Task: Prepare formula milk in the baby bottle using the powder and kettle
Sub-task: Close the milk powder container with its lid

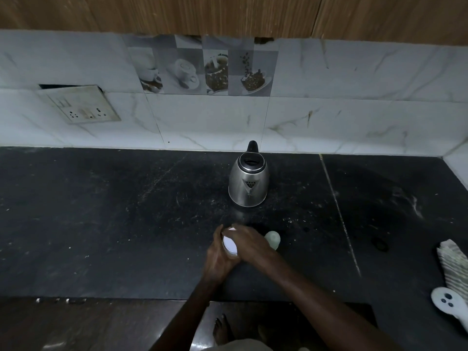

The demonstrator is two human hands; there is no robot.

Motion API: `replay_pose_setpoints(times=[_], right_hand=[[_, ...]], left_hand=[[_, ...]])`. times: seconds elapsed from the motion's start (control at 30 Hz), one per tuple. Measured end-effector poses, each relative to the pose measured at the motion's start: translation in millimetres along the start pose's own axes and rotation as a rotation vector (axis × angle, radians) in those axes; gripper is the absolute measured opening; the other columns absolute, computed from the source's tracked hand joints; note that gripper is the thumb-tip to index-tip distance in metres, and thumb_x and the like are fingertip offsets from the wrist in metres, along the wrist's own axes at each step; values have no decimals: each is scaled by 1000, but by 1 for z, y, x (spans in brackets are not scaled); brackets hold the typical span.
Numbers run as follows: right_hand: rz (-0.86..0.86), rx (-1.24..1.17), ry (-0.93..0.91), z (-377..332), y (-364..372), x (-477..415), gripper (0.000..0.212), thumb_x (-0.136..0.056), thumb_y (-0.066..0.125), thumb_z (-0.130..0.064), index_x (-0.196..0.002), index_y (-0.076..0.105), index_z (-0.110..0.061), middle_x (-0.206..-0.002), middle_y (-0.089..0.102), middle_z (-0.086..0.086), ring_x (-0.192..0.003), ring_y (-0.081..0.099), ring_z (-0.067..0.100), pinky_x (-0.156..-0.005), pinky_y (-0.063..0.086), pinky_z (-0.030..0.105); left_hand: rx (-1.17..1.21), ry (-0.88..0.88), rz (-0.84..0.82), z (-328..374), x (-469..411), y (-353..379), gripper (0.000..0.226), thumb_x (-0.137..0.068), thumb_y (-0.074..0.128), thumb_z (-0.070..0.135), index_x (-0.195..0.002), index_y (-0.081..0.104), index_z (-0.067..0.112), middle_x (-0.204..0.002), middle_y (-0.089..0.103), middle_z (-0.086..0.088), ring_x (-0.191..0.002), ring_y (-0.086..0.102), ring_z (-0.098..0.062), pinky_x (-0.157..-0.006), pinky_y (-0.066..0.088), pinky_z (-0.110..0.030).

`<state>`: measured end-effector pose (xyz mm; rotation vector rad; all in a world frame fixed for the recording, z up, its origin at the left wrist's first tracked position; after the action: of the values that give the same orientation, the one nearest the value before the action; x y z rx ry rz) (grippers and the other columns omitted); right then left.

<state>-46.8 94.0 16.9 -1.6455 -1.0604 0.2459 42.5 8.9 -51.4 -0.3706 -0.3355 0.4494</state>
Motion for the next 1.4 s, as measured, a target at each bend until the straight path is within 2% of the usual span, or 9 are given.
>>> replay_pose_setpoints(times=[0.2, 0.33, 0.47, 0.9, 1.03, 1.1, 1.2, 1.3, 1.4], right_hand=[[9, 302, 184, -18, -13, -5, 32, -95, 64, -34, -121, 69, -16, -119, 71, 6, -110, 70, 26, -87, 55, 37], [6, 394, 184, -23, -15, -10, 34, -98, 59, -25, -130, 65, -16, -130, 67, 8, -120, 66, 27, -92, 54, 39], [27, 370, 130, -23, -4, -4, 38, -100, 56, -19, -136, 57, -11, -135, 59, 16, -117, 65, 32, -92, 54, 42], [136, 207, 107, -16, -2, 6, 25, -101, 50, -7, -120, 64, 2, -119, 68, 21, -110, 66, 37, -92, 51, 44], [57, 211, 241, -23, 12, 6, 36, -68, 86, -28, -98, 76, -11, -86, 72, 10, -76, 70, 18, -58, 53, 25], [106, 231, 275, -13, 35, 7, 45, -66, 86, -34, -103, 78, -10, -83, 72, 8, -71, 67, 15, -53, 50, 24], [235, 241, 233, -1, 47, 18, 54, -81, 74, -26, -130, 66, -4, -112, 71, 12, -82, 68, 21, -65, 56, 31], [364, 167, 158, 1, 38, 48, 56, -70, 77, -18, -125, 65, -10, -112, 69, 7, -79, 67, 22, -66, 58, 35], [444, 50, 185, 9, 26, 76, 45, -70, 76, -18, -114, 65, -22, -109, 66, -5, -84, 70, 18, -55, 56, 32]], left_hand=[[-76, 16, -21, -6, -2, 0, 115, -69, 81, 61, -161, 23, 22, -144, 63, -3, -126, 65, -24, -99, 52, -31], [-54, 9, -37, -1, -3, -1, 122, -65, 75, 72, -162, 21, 21, -145, 63, -6, -129, 63, -26, -105, 53, -40], [-74, 17, -36, -4, -2, 1, 113, -76, 82, 57, -162, 20, 19, -144, 64, -5, -128, 65, -25, -100, 50, -29], [-42, 40, -39, -8, -4, 2, 110, -68, 70, 72, -157, 32, 19, -137, 67, -2, -122, 66, -21, -96, 50, -30], [-45, 126, -20, -2, 1, -1, 81, -80, 72, 56, -148, 39, 27, -124, 65, 17, -107, 65, 6, -83, 44, -7], [-47, 158, -12, -2, 4, -1, 73, -83, 74, 49, -145, 41, 30, -124, 62, 22, -108, 61, 16, -84, 41, 0], [-88, 188, 3, -4, 3, -1, 75, -83, 77, 48, -145, 50, 17, -136, 62, 9, -121, 57, 6, -99, 45, -11], [-156, 240, 26, -5, -2, 0, 63, -84, 78, 45, -136, 59, 14, -135, 64, -1, -123, 61, -14, -104, 50, -38], [-229, 187, 57, -3, -8, 1, 75, -70, 88, 53, -133, 60, 22, -132, 60, 0, -122, 56, -20, -103, 47, -36]])
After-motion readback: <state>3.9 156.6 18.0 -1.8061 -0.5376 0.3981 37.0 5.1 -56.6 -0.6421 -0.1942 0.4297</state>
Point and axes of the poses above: each hand's wrist, its own x-axis away from the middle knuckle, its own y-axis out of the palm, z = x × y, the point moved 2 cm from there along -x, towards the middle knuckle
